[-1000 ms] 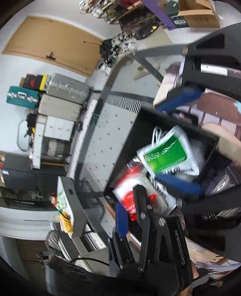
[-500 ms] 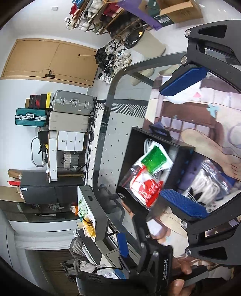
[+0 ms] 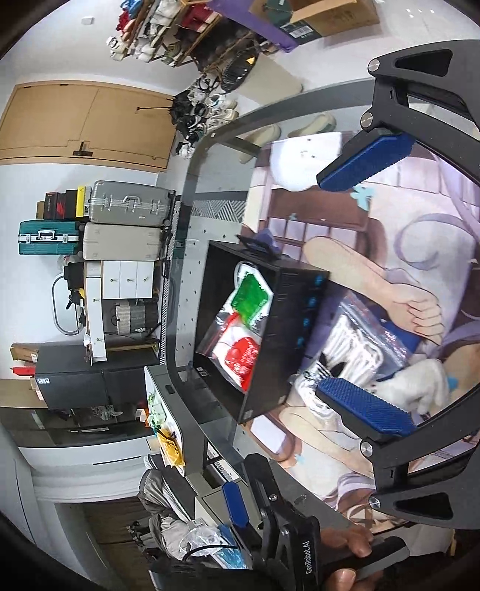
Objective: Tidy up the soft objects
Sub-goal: 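Move both tools back toward the adidas laces bag and white plush toy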
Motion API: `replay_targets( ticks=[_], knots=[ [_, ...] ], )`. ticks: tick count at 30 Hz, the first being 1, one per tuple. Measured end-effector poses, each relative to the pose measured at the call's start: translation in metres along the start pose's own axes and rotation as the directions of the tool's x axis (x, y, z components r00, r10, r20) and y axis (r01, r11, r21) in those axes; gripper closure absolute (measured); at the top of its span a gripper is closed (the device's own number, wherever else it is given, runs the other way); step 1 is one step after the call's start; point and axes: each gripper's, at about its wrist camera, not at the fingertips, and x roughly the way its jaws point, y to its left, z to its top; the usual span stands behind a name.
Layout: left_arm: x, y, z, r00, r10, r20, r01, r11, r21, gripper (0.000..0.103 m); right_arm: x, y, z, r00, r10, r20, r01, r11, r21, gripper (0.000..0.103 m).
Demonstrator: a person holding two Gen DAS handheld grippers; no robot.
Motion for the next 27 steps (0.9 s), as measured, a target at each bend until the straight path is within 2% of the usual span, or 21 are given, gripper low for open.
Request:
replay_targets(
  ticks=[10, 27],
  knots=[
    [-0.001, -0.003, -0.021, 1.000, 0.011, -0.026, -0.011, 1.000, 0.021, 0.000, 0.001, 0.007, -0.028, 0.998, 0.031, -0.045, -0.030, 0.999, 0.030, 0.001],
    [0.012, 0.000, -0.055, 0.996, 0.004, -0.089, -0.003, 1.000, 0.014, 0.000, 0.026, 0.038, -0.059, 0.986, 0.091, -0.138, -0.086, 0.995, 0.046, 0.001]
  ],
)
